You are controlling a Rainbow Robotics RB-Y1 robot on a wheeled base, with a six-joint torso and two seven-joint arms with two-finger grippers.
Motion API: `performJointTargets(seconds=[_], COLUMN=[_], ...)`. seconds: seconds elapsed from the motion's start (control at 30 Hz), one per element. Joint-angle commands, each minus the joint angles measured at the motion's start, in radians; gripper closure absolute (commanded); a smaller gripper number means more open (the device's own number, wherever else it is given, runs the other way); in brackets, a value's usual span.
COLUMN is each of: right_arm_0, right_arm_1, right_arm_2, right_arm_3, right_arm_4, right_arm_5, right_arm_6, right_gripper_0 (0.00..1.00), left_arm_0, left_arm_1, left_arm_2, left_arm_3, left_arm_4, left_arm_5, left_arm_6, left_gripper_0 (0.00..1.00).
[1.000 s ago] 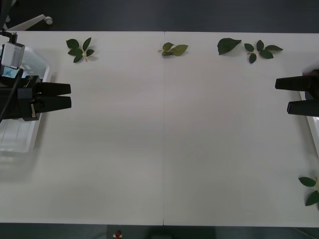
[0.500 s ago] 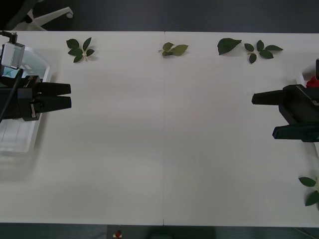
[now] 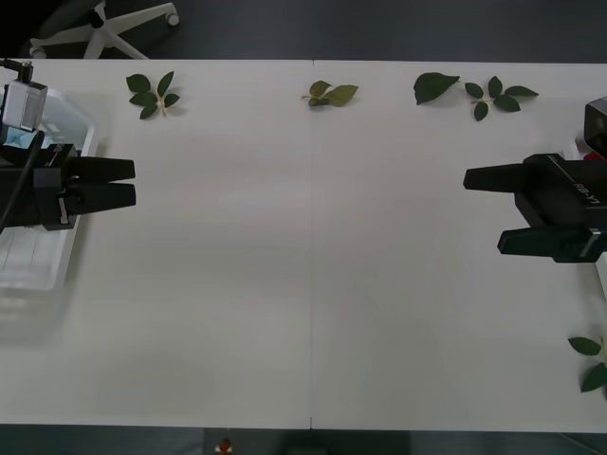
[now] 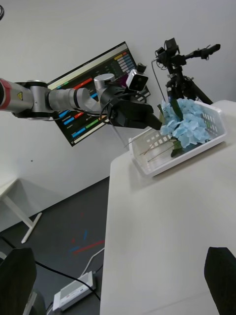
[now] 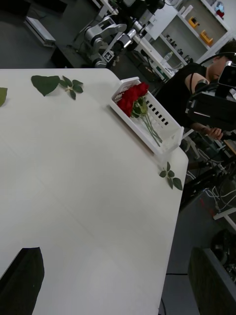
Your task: Put the red flowers into the right box and the blue flowers into the left box
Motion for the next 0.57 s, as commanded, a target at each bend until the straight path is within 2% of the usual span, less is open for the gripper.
performJointTargets(seconds=[0.03, 0.27, 0.57], right_arm_0=[-0.007, 0.009, 0.057], right_arm_1=[-0.049, -0.104, -0.133], right_arm_2=[0.058, 0.141, 0.176], right_arm_3=[-0.067, -0.170, -0.283], right_arm_4=[-0.009, -0.027, -0.040], right_arm_5=[-0.072, -0.233, -0.375], right_arm_6=[0.010, 0.010, 0.010], right_gripper_0=[0.00, 0.00, 0.00], left_arm_0=[-0.028, -0.028, -0.028], left_arm_1=[0.025, 0.025, 0.025], left_arm_2=[0.011, 0.011, 0.011], left_arm_3=[-0.009, -0.009, -0.009], left_arm_4=[0.008, 0.008, 0.008], left_arm_5=[0.010, 0.010, 0.010], left_arm_6=[-0.007, -0.007, -0.007], left_gripper_0=[0.15, 0.15, 0.15])
